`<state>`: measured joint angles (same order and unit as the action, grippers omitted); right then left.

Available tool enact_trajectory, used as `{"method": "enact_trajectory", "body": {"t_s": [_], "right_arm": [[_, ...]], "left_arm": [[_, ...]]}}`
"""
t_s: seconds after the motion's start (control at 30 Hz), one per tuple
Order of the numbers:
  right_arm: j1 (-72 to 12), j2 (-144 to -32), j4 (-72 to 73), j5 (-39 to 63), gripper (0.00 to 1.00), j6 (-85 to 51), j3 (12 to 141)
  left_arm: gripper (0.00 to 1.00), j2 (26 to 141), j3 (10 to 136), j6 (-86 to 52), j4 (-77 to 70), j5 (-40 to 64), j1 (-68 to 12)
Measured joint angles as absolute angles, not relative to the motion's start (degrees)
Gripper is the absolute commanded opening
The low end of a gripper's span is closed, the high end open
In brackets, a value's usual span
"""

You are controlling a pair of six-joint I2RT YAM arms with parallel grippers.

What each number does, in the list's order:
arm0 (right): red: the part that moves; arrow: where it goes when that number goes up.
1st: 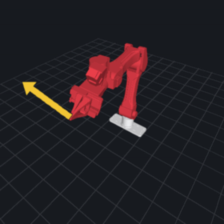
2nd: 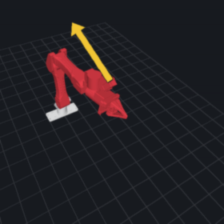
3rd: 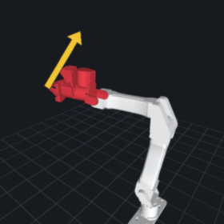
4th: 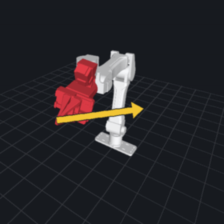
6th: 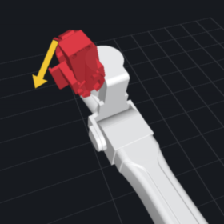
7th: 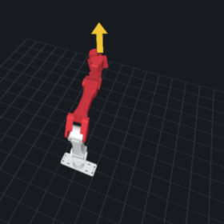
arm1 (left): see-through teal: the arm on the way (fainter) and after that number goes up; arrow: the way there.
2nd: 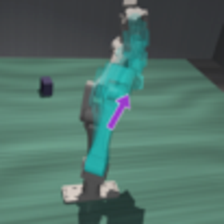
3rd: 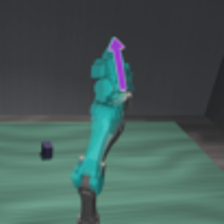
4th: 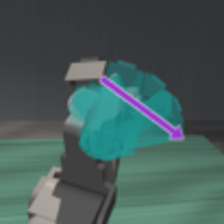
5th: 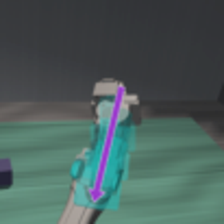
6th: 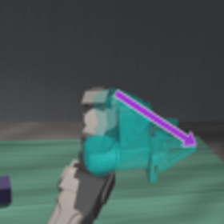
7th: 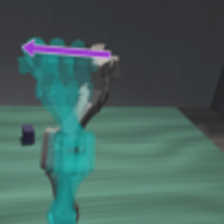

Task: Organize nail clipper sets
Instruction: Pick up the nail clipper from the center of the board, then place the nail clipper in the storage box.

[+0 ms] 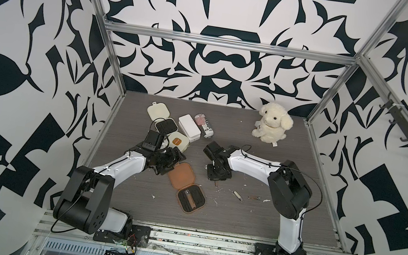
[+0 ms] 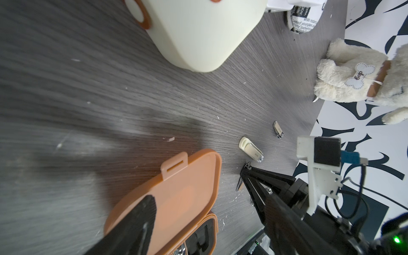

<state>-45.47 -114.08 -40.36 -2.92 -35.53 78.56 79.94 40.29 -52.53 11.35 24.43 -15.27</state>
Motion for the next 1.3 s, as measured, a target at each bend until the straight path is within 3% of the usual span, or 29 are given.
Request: {"method": "enact_trajectory", "body": {"t_s": [0.4,1.3], "right_arm": [[-47.1,-113.8,-40.0,-4.3,0.09,-34.7,78.6],[-63.8,-107.3,-35.2,-8.2,0.06,-34.3,77.0]], "left_arm": [[0.82,81.3,40.4,-52.5,11.4,24.9,-15.3],[0.80,85.9,38.5,-52.6,7.3,24.6,-15.2]]}}
